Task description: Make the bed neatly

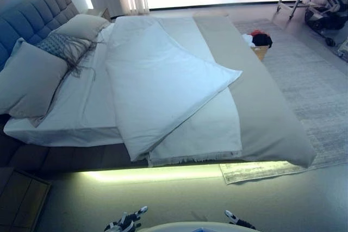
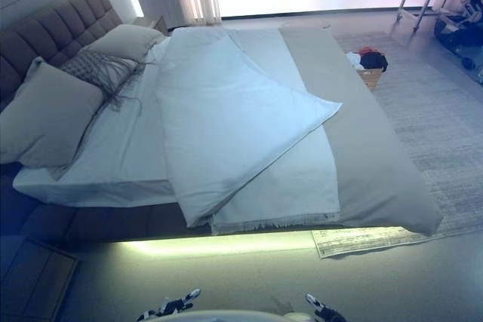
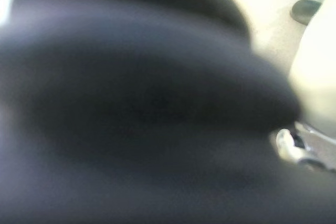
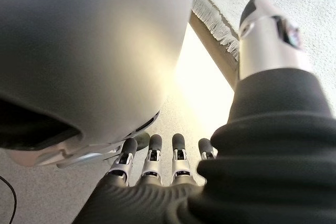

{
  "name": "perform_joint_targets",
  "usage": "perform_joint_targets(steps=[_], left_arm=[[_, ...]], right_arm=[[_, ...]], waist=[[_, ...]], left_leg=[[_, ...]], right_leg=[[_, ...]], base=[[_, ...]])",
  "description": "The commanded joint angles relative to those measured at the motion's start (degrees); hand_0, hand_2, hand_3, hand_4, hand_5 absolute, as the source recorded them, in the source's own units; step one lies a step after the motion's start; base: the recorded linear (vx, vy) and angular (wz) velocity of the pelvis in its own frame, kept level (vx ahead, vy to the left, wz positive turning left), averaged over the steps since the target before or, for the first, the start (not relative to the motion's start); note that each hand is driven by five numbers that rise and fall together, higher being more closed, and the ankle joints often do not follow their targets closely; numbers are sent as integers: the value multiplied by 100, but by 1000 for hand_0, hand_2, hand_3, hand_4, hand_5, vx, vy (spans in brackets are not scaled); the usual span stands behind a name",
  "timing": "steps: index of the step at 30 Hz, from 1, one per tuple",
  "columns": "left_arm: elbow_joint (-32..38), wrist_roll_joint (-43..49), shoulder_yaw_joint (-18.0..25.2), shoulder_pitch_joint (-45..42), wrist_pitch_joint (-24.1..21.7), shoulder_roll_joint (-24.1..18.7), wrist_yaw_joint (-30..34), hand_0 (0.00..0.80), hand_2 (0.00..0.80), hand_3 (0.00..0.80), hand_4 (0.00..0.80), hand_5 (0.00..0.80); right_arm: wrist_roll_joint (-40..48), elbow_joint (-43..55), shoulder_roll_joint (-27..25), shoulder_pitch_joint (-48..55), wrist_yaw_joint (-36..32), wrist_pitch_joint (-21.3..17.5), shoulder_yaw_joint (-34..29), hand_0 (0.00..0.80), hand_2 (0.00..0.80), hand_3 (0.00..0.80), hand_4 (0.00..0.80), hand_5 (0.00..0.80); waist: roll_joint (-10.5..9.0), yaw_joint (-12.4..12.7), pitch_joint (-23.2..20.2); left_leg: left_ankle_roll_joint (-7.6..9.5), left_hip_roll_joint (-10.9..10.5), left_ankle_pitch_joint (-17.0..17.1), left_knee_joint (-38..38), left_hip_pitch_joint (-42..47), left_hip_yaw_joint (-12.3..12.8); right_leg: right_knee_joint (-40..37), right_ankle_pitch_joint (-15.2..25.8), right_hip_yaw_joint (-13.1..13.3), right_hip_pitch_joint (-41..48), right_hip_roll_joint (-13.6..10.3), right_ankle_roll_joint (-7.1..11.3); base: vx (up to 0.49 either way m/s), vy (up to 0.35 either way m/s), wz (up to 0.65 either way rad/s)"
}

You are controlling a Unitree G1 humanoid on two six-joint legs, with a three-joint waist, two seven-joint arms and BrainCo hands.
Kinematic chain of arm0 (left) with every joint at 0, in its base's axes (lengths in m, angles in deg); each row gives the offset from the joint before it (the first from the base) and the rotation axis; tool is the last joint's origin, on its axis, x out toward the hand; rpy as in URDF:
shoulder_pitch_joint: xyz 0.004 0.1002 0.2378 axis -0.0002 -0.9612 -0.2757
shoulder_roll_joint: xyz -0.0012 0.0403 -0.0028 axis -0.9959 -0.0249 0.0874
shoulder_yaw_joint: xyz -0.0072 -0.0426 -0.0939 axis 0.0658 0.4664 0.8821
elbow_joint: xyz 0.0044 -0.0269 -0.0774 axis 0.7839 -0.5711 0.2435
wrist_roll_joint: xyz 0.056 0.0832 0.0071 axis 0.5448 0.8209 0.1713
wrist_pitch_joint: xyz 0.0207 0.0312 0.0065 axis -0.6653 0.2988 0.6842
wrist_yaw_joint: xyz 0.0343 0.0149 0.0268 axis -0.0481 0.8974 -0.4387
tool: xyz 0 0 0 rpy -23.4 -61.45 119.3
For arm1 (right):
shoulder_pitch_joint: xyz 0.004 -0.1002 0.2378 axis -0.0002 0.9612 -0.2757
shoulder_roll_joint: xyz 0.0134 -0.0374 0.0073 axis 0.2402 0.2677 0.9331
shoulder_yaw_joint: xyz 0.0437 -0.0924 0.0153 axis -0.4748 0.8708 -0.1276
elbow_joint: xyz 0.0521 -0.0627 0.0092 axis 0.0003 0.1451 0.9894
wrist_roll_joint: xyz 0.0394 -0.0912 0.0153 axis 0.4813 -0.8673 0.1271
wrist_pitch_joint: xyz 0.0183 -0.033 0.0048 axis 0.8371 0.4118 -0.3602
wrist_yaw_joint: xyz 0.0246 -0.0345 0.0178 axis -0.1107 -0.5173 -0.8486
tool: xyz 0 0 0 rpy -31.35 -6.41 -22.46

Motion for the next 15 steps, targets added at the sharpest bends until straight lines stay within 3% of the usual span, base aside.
perform_joint_targets(steps=[1,15], left_arm=[[-270,279,-165,451,124,130,117,0,0,0,0,0],[-272,297,-232,536,130,133,113,0,0,0,0,0]], right_arm=[[119,-284,221,-510,-104,-30,113,0,0,0,0,0],[188,-242,216,-598,-77,32,177,0,0,0,0,0]], waist=[[-219,69,91],[-217,84,138]], left_leg=[[385,-432,-319,4,-8,-1],[390,-439,-314,4,-9,-3]], right_leg=[[10,34,218,-72,39,227],[15,40,205,-75,31,227]], base=[[0,0,0],[0,0,0]])
